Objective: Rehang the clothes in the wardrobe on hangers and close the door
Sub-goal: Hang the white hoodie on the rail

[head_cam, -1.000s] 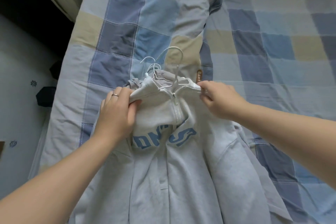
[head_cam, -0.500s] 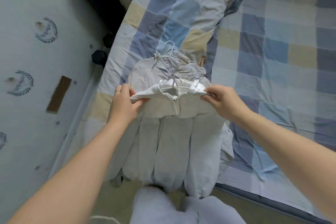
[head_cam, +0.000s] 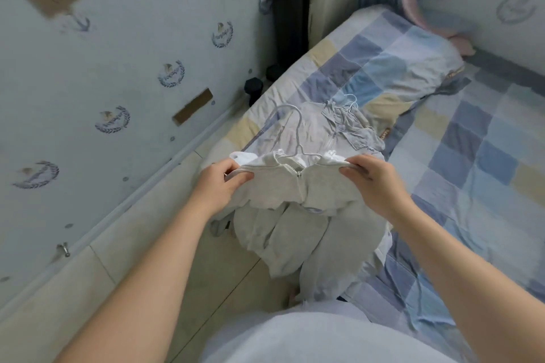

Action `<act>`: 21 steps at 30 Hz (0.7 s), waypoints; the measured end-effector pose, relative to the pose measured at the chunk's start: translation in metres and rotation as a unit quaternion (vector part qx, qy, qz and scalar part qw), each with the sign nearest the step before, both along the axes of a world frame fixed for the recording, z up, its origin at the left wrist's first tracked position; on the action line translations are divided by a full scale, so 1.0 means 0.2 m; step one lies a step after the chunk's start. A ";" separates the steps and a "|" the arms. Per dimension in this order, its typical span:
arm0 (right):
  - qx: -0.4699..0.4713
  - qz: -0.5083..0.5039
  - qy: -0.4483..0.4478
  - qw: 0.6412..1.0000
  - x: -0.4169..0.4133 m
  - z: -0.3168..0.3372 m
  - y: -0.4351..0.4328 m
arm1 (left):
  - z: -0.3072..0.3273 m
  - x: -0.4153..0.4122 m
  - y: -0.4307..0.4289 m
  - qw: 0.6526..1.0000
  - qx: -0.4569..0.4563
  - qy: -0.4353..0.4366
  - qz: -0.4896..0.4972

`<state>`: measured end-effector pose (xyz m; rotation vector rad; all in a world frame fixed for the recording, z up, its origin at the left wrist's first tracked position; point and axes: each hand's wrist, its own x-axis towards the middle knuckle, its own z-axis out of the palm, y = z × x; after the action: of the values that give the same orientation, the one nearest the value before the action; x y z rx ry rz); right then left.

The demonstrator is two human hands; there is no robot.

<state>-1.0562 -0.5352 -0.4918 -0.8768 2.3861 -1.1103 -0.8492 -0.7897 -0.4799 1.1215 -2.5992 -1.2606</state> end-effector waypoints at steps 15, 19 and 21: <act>-0.062 0.110 0.060 0.990 1.41 0.22 0.02 | 0.20 1.67 0.29 0.981 -0.068 0.114 0.143; -0.052 0.150 0.056 0.986 1.70 0.26 0.07 | 0.24 2.03 0.44 0.970 -0.079 0.130 0.188; -0.041 0.173 0.051 0.983 1.81 0.26 0.11 | 0.25 2.17 0.51 0.966 -0.093 0.129 0.204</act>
<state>-0.6948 -0.5141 -0.4396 -1.3454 2.1634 -1.0494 -0.4153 -0.6870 -0.4300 1.2718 -2.1042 -0.9736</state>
